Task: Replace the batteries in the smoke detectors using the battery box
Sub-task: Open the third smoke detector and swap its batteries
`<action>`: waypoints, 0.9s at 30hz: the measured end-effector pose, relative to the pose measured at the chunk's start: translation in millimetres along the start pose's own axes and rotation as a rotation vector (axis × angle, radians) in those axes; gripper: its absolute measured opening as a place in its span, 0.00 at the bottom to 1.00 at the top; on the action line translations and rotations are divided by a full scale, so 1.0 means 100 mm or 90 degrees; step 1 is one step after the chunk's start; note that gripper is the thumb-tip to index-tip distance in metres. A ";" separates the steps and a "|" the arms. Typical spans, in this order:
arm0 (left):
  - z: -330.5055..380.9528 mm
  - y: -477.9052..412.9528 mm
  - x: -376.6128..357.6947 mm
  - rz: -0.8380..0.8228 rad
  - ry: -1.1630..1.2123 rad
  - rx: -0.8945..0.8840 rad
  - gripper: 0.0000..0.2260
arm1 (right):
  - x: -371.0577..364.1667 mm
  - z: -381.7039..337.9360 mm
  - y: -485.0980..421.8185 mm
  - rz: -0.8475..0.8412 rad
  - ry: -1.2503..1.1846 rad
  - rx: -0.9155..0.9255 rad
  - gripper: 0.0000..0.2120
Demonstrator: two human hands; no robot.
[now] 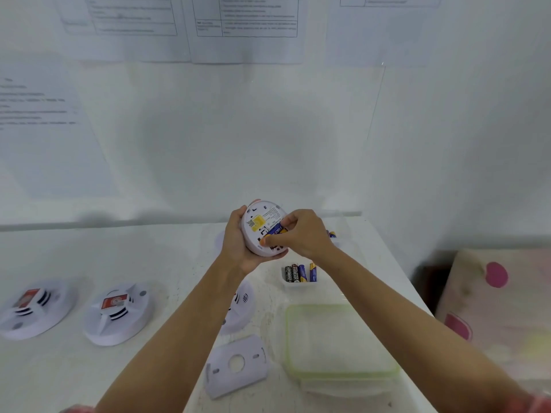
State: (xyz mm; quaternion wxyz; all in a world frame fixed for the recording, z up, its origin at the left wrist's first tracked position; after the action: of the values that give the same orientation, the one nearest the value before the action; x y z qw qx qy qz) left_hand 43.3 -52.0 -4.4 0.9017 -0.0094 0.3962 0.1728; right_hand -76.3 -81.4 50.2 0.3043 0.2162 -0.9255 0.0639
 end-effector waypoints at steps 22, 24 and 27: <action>-0.01 -0.11 0.01 0.051 0.005 -0.026 0.13 | -0.03 0.09 -0.25 -0.022 0.127 0.132 0.19; 0.00 -0.13 0.00 0.055 -0.002 -0.020 0.14 | -0.05 0.09 -0.25 -0.023 0.158 0.162 0.18; 0.01 -0.12 -0.05 0.059 -0.005 -0.015 0.14 | -0.06 0.10 -0.25 -0.020 0.174 0.174 0.17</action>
State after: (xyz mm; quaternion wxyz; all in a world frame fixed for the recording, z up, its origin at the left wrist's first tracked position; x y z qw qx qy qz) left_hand 44.5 -64.7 -1.8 0.8941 -0.0005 0.3905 0.2192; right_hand -66.4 -103.9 38.6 0.3960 0.2591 -0.8548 0.2130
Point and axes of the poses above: each hand's wrist, its own y-axis away from the middle knuckle, its own x-axis out of the back of the hand, z = x × y, the point moved 2 cm from there along -y, towards the middle knuckle, and after that the axes turned 8 degrees about -x, right-handed, at the moved point
